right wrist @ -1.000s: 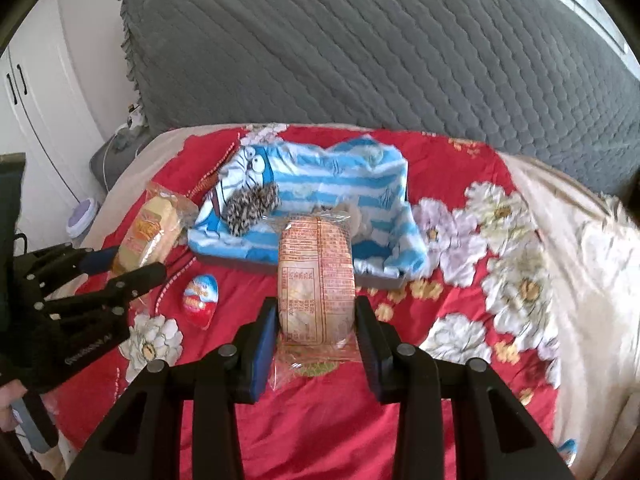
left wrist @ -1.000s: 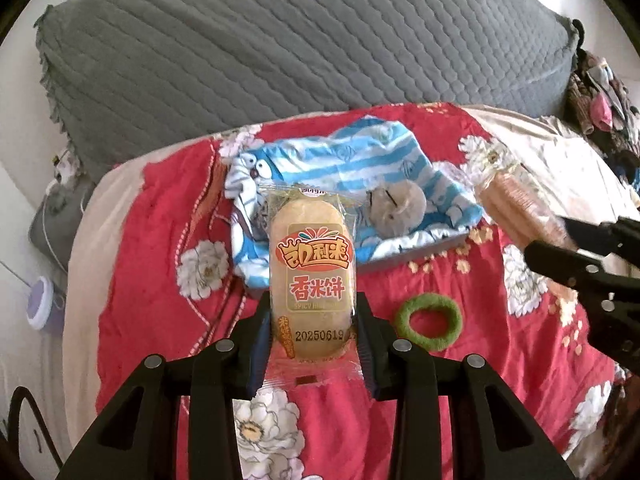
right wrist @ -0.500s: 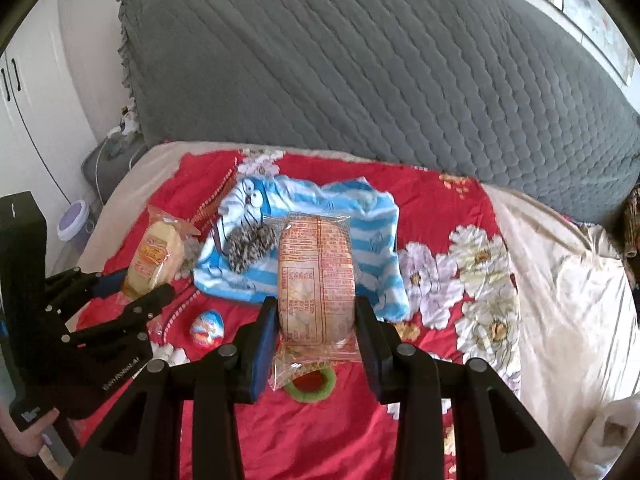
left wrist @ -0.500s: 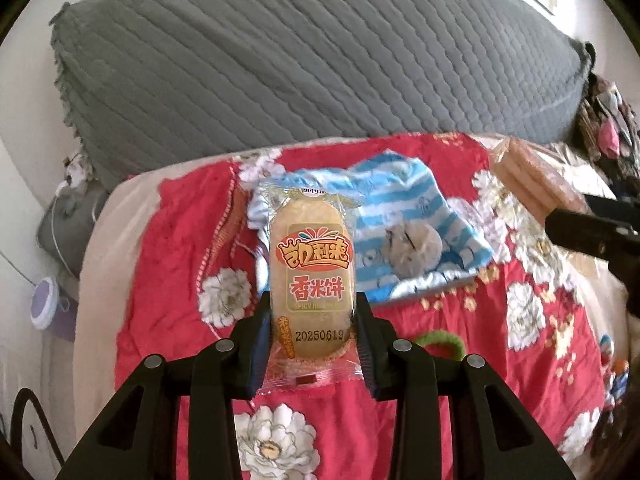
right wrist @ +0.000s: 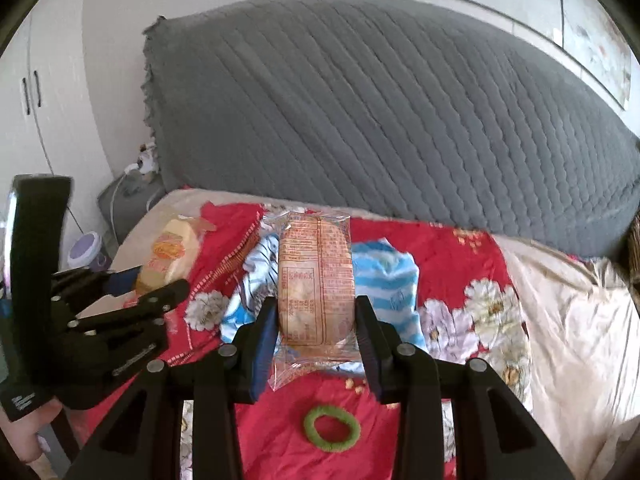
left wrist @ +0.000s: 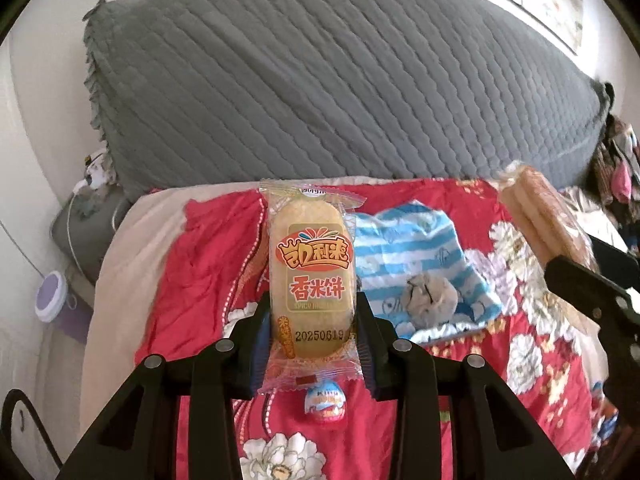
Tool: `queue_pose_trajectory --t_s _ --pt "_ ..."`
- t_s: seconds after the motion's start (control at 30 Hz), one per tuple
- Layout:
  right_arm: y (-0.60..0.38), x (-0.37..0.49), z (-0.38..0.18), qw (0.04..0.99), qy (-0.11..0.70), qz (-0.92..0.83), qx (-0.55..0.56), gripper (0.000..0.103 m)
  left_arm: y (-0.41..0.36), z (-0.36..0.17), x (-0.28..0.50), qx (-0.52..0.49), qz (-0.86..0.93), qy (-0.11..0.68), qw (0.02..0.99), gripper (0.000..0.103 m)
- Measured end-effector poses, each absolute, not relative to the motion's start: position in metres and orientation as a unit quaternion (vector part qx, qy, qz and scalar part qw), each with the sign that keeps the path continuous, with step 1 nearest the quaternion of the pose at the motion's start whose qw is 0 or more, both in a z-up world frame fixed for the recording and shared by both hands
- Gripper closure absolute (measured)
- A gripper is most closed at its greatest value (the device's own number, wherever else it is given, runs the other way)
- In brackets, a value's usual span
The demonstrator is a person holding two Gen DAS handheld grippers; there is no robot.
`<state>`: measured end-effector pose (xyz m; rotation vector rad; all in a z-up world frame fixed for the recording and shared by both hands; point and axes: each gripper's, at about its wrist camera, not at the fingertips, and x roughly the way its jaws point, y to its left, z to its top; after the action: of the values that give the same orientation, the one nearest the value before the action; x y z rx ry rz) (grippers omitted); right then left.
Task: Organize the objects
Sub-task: 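Lift both snack packets and carry them toward the striped shirt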
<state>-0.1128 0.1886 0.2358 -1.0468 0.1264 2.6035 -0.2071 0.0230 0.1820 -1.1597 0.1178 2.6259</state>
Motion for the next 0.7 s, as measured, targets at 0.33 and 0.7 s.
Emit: queue_pose_trajectory --t_s 0.33,0.7 --pt "0.195 -0.128 0.230 0.173 0.040 0.919 -0.352 0.065 0.024 0.187 -0.221 -0.384 0.914 0.034 0.125 0.064" --pt "0.211 -0.137 0.236 0.183 0.070 0.924 -0.329 0.065 0.031 0.191 -0.232 -0.364 0.922 0.034 0.130 0.064"
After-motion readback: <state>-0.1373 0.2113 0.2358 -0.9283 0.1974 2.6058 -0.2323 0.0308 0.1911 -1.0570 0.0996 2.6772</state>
